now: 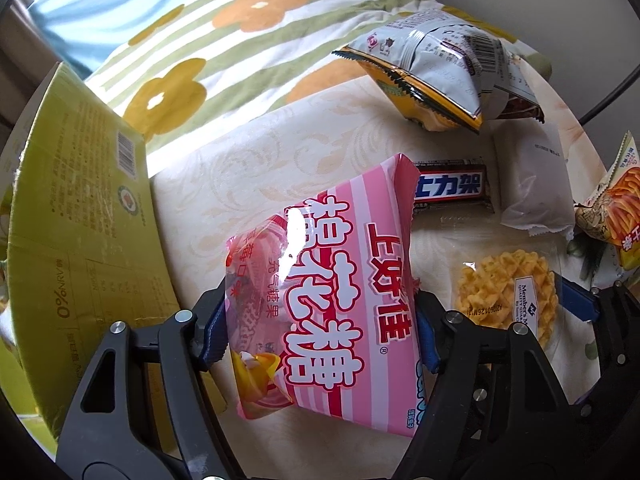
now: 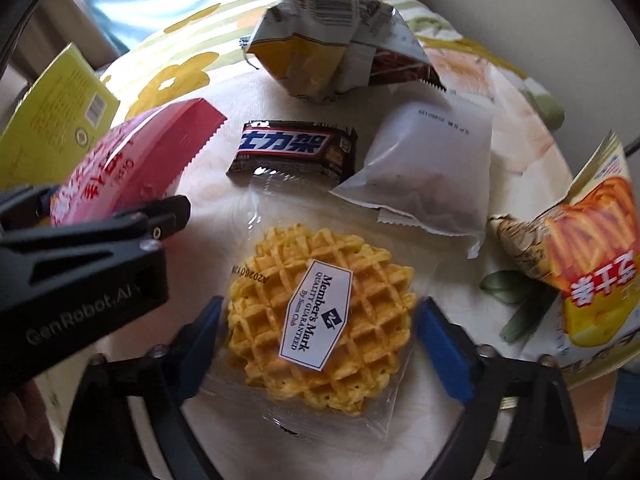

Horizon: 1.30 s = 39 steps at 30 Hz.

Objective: Organize snacks
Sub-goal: 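Grasp the pink marshmallow bag with left tool while right tool grasps waffle packet, then carry marshmallow bag and waffle packet over the yellow box and open both tools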

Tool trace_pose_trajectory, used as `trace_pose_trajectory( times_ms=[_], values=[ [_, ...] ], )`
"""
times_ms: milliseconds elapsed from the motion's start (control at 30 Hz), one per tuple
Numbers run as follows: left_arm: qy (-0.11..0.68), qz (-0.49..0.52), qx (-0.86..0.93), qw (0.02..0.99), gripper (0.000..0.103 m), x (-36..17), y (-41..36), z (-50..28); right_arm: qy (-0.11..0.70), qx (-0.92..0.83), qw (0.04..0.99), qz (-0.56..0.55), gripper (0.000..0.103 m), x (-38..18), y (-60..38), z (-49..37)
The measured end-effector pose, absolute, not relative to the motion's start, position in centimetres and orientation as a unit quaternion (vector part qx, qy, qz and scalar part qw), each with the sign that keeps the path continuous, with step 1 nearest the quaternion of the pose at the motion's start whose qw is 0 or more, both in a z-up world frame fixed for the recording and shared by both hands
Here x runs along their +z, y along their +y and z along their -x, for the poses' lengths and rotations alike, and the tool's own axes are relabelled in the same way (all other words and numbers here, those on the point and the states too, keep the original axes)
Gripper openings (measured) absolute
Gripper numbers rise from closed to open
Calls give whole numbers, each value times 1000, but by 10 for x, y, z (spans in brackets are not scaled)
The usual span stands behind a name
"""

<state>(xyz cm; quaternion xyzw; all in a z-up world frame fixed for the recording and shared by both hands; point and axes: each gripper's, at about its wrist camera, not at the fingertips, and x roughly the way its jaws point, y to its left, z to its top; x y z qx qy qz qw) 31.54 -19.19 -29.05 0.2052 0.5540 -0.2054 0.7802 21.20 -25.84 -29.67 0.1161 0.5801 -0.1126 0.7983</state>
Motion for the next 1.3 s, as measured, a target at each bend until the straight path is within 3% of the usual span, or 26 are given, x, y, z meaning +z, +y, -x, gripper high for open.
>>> trace_pose_trajectory(
  times_ms=[167,500,967,1300],
  values=[
    [550,-206,-207,782,69,-286,-192,-310,574,-103,805,-106,78,-294,-257,-205],
    [526,-198,-200,802,69,-257,-189,-292,570,-79,809,-121,77,-283,-259,-190],
    [442,-128,-170,872,69,-140,-176,-280,488,-18,869,-77,77,-189,-280,-186],
    [398,-75,-105,908,69,-78,-94,-301,426,60,902,-22,77,-119,-246,-237]
  ],
)
